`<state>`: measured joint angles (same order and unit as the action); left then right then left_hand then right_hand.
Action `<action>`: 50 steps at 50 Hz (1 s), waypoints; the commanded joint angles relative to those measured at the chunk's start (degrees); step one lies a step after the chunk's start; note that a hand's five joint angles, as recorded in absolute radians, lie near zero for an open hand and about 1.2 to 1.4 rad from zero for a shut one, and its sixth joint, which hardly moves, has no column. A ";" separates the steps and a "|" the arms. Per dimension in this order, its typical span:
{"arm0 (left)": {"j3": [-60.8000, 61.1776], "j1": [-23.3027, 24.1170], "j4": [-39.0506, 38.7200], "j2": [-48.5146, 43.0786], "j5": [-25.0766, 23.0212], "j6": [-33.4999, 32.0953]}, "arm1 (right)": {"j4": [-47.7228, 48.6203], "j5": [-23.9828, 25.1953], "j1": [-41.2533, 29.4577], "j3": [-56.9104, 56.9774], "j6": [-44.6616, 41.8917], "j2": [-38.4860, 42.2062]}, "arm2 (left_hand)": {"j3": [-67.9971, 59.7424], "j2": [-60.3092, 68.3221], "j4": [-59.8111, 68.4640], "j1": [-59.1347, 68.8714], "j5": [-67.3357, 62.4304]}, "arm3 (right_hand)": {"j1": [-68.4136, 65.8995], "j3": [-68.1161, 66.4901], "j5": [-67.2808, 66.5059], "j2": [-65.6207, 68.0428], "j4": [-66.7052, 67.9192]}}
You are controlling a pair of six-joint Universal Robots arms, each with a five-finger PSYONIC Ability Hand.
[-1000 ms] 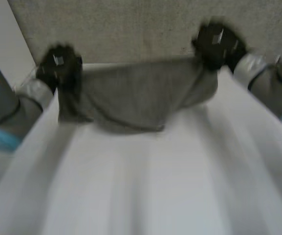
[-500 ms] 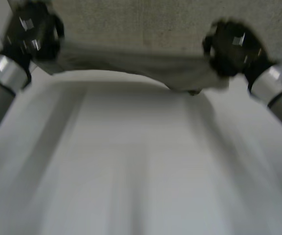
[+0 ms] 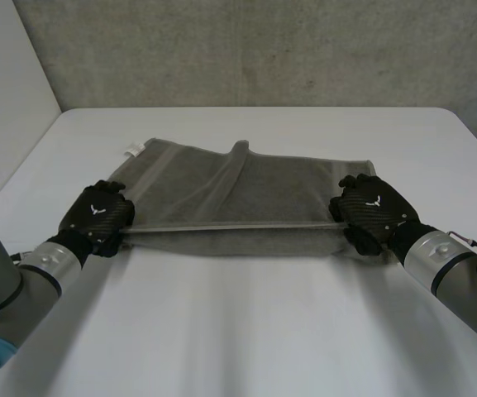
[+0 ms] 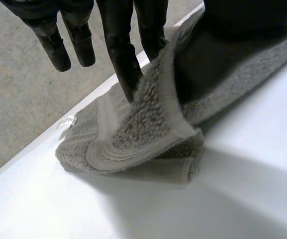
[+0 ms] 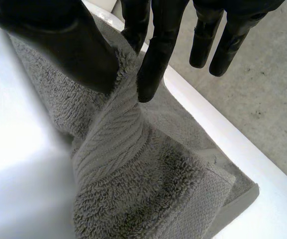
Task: Fold the towel.
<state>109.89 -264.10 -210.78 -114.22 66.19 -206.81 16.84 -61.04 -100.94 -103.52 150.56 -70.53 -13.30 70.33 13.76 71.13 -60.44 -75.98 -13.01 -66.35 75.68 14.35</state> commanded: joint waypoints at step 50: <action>-1.08 -1.15 -3.50 2.34 9.31 -1.58 | -11.91 -1.81 7.16 6.40 0.18 1.88 | 3.30 9.67 -3.76 8.87 -9.56 | 29.70 3.01 30.07 -29.40 -4.35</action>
<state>108.78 -263.87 -214.29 -111.69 75.49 -208.25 10.39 -65.11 -94.76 -99.85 152.05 -71.61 -13.31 77.39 13.76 74.35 -65.20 -51.59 -13.01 -41.43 52.40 14.35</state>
